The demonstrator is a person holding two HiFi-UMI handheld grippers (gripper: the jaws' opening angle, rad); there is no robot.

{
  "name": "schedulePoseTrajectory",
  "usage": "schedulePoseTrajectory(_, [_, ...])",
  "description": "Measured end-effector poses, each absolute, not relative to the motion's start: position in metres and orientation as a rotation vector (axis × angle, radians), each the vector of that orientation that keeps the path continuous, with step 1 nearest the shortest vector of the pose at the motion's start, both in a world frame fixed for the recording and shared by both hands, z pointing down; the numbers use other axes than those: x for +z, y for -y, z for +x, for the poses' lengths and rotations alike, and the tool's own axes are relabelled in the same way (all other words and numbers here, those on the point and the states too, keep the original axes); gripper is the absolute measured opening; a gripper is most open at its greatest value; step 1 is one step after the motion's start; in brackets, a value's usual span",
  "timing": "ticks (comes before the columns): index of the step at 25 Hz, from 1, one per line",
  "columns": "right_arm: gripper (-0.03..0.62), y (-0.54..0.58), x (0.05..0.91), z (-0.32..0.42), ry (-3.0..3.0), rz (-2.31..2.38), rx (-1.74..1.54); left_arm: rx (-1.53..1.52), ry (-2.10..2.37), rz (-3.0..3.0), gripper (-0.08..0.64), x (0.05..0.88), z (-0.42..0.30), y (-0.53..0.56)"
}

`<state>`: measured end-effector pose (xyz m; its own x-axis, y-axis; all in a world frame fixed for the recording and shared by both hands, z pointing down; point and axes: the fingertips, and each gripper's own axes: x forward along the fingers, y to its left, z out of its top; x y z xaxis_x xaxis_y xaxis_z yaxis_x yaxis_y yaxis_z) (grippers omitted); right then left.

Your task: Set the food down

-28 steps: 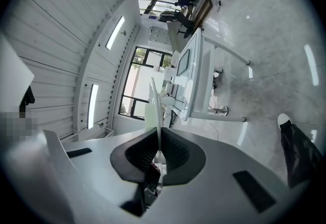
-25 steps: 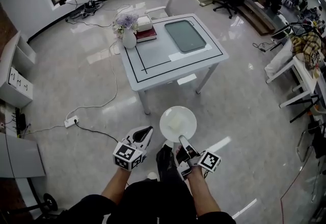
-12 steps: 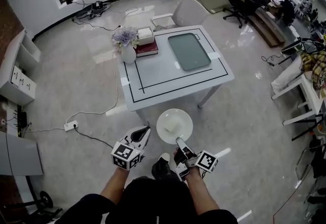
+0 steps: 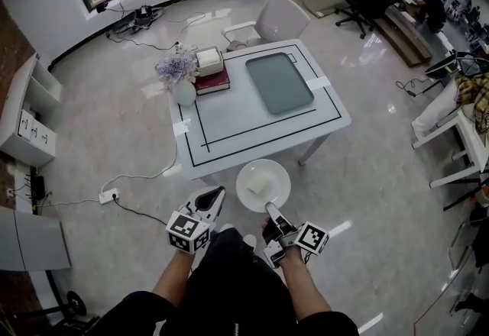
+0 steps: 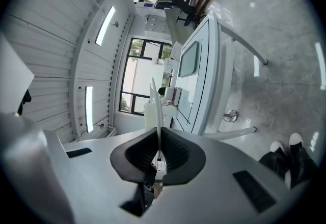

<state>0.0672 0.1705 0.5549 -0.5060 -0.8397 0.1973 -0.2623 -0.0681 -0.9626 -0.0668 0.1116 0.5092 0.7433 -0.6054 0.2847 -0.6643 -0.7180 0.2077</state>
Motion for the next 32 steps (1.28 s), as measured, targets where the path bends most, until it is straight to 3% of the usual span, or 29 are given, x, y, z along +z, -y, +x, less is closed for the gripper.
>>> schedulePoseTrajectory(15, [0.018, -0.105, 0.567, 0.122, -1.689, -1.252, -1.604, 0.293, 0.898, 2.664, 0.006, 0.523, -0.004, -0.036])
schedulePoseTrajectory(32, [0.018, 0.074, 0.563, 0.156, -1.653, -1.238, -1.627, 0.322, 0.832, 2.671, 0.006, 0.532, 0.043, 0.137])
